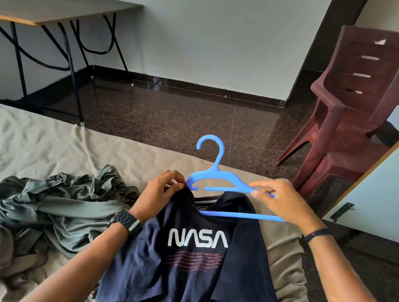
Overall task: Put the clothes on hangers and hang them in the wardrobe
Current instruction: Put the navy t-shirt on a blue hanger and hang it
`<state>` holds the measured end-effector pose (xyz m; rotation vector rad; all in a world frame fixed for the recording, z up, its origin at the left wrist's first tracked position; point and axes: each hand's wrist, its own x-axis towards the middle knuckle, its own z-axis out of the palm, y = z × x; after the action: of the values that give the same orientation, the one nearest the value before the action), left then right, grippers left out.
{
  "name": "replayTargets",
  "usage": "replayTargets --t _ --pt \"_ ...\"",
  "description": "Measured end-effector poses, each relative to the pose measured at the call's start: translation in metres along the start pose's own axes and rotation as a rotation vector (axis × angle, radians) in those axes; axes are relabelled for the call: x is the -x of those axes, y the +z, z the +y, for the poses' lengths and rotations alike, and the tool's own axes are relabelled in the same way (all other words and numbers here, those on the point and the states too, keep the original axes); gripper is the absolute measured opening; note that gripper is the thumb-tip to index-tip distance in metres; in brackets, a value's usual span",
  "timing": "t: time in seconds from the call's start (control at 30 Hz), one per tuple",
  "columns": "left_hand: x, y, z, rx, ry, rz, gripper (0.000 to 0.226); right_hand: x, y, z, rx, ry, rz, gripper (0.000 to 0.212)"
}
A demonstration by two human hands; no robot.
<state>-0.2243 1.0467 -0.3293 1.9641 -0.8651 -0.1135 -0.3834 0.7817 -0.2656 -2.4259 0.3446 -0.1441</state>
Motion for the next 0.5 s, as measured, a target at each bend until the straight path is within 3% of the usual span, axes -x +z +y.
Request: replayTargets --t 0.2,0.27,0.37,0.43,0.5 --pt "-0.002 -0.018 0.0 0.027 -0.061 0.06 0.028 -0.022 0.033 -0.009 -0.025 -0.017 -0.054 0.023" --pt "-0.003 -0.028 -0.005 0.038 -0.113 -0.013 0.029 -0.024 0.035 -0.011 -0.05 -0.013 -0.077 0.021" --pt "-0.006 -0.036 -0.007 -0.103 -0.098 -0.176 0.006 -0.028 0.036 -0.012 -0.072 -0.012 -0.103 0.02" --pt "-0.007 -0.036 -0.005 -0.099 -0.094 -0.226 0.027 -0.032 0.037 -0.01 -0.058 -0.007 -0.107 0.018" --pt "-0.009 -0.035 0.001 -0.061 -0.104 -0.205 0.023 -0.039 0.038 -0.01 -0.024 -0.022 -0.065 0.012"
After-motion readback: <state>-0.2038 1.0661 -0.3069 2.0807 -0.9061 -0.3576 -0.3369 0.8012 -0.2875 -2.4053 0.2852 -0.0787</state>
